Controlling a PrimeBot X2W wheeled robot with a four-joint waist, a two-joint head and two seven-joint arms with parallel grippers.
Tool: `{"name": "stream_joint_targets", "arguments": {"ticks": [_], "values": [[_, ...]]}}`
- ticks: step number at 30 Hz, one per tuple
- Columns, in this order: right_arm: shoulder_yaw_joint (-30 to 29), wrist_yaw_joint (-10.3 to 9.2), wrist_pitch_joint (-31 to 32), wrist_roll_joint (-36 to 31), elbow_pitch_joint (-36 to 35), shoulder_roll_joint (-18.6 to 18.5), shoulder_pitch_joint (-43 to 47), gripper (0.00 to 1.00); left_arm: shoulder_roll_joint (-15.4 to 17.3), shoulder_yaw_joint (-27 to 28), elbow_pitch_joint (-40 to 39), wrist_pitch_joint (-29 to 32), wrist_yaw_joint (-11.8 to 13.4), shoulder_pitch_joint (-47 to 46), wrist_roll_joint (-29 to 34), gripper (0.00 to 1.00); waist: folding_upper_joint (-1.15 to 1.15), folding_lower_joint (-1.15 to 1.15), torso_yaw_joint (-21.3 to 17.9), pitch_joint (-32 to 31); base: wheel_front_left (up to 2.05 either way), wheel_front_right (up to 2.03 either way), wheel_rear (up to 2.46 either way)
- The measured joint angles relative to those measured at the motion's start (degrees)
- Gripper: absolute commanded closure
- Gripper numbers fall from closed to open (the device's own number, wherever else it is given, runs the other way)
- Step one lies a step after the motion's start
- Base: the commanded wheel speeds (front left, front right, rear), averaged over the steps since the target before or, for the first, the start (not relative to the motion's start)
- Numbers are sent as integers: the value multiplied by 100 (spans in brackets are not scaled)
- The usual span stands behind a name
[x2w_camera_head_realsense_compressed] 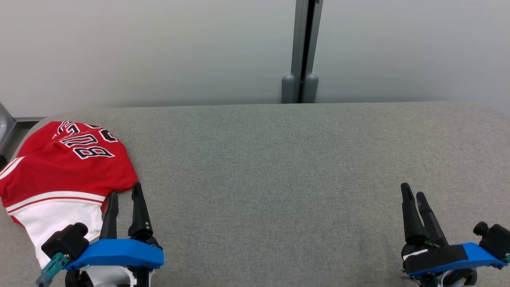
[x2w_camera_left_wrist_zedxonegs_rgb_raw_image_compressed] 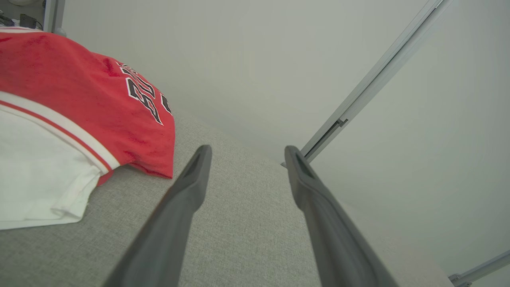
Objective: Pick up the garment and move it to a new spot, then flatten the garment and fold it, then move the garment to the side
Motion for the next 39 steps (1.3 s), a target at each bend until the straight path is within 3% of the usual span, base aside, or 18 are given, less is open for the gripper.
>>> {"name": "stream_joint_targets", "arguments": {"ticks": [20, 39], "values": [[92, 7, -326, -1397, -73, -5, 62, 0, 65, -232, 115, -322, 221, -25, 1407, 0, 0, 0, 47, -39, 0, 0, 0], [118, 8, -547, -2357, -27, -11, 108, 0, 96, -387, 222, -542, 401, -25, 2320, 0, 0, 0, 91, -49, 0, 0, 0]]}}
